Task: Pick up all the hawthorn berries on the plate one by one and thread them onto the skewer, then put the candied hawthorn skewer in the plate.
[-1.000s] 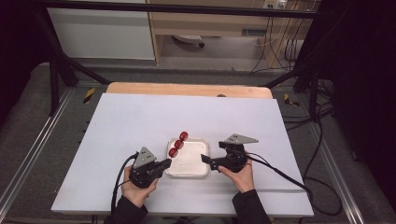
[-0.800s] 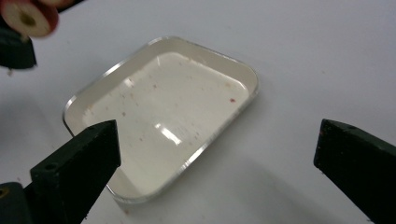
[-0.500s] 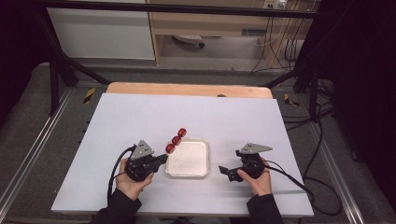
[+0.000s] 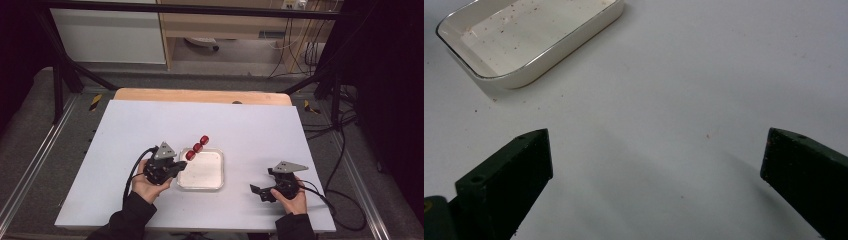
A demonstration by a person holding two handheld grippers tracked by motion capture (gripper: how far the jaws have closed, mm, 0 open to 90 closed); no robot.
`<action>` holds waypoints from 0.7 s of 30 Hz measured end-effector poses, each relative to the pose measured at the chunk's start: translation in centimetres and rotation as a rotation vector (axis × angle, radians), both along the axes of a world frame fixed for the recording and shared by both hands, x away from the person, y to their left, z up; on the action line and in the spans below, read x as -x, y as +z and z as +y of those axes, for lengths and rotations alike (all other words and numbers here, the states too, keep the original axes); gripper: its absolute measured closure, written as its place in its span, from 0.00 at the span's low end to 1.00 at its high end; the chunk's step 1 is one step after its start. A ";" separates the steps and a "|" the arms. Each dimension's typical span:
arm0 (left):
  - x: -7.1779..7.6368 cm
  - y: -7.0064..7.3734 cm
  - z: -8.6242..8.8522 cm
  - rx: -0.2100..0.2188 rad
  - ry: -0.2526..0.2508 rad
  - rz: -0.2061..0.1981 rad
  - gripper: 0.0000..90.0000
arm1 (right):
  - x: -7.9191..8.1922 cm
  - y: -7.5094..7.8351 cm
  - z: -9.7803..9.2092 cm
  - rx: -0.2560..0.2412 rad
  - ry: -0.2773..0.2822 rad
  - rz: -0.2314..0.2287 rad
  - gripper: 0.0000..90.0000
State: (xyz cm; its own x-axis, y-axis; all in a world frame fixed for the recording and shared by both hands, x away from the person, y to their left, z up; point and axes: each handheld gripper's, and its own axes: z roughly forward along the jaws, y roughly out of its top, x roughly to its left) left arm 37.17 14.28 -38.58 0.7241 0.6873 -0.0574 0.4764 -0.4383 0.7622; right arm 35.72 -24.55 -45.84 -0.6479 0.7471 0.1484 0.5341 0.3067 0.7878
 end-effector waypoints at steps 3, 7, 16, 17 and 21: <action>-0.5 -0.1 -0.4 -0.016 -0.003 0.011 0.98 | 0.2 -0.2 -0.4 0.008 -0.010 0.006 0.01; -1.0 -0.2 -1.0 -0.031 -0.003 0.026 0.98 | 0.4 -0.2 -0.7 0.006 -0.014 0.004 0.01; -1.8 -1.2 -1.9 -0.079 0.000 0.077 0.98 | 0.6 -0.1 -0.8 0.025 -0.007 0.000 0.02; -1.8 -1.3 -2.0 -0.088 -0.001 0.080 0.98 | 0.5 -0.1 -0.8 0.026 -0.005 -0.001 0.02; -1.7 -1.8 -2.5 -0.120 -0.007 0.093 0.98 | 0.6 0.2 -1.1 0.028 -0.004 -0.007 0.02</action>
State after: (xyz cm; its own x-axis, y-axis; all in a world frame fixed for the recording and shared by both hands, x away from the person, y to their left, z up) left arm 38.92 11.78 -40.39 0.7242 0.6883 -0.0426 0.5394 -0.5269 0.6568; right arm 35.08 -25.67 -45.62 -0.6459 0.7534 0.1234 0.5301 0.3263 0.7826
